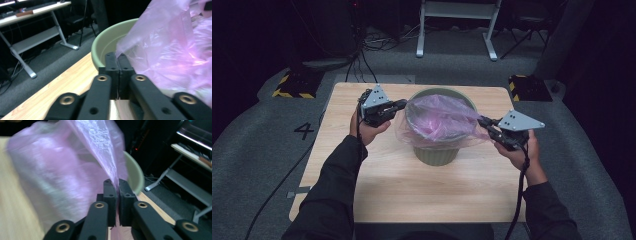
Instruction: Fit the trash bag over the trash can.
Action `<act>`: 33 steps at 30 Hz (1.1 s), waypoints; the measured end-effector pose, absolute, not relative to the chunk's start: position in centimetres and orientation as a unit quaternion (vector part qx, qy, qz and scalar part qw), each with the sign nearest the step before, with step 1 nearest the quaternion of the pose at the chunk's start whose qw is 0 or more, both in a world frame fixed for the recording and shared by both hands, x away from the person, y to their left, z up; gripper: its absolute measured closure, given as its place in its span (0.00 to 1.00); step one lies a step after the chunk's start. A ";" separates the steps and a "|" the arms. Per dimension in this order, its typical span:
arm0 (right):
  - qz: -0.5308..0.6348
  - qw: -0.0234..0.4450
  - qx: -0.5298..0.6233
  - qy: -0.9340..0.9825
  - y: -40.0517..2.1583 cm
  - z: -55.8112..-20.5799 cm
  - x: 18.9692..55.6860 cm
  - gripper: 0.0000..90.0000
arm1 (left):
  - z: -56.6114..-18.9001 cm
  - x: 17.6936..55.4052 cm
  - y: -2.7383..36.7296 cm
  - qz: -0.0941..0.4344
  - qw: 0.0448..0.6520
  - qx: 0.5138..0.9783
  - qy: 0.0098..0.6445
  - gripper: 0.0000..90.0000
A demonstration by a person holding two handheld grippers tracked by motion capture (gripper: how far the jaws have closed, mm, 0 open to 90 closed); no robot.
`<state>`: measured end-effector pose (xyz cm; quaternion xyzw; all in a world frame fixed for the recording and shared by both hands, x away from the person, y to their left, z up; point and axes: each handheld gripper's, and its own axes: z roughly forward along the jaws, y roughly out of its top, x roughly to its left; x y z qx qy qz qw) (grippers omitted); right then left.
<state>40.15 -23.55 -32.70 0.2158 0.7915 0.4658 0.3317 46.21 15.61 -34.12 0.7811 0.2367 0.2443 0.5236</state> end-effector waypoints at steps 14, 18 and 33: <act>0.469 0.257 0.369 0.760 -24.8 -34.0 49.0 1.00 | -35.4 50.5 15.5 0.231 0.521 0.770 0.286 1.00; 0.467 0.247 0.379 0.759 -24.5 -34.8 50.6 1.00 | -36.4 51.6 15.5 0.216 0.529 0.763 0.302 1.00; 0.460 0.163 0.421 0.765 -23.7 -39.0 54.0 1.00 | -41.4 54.2 13.3 0.117 0.467 0.805 0.346 1.00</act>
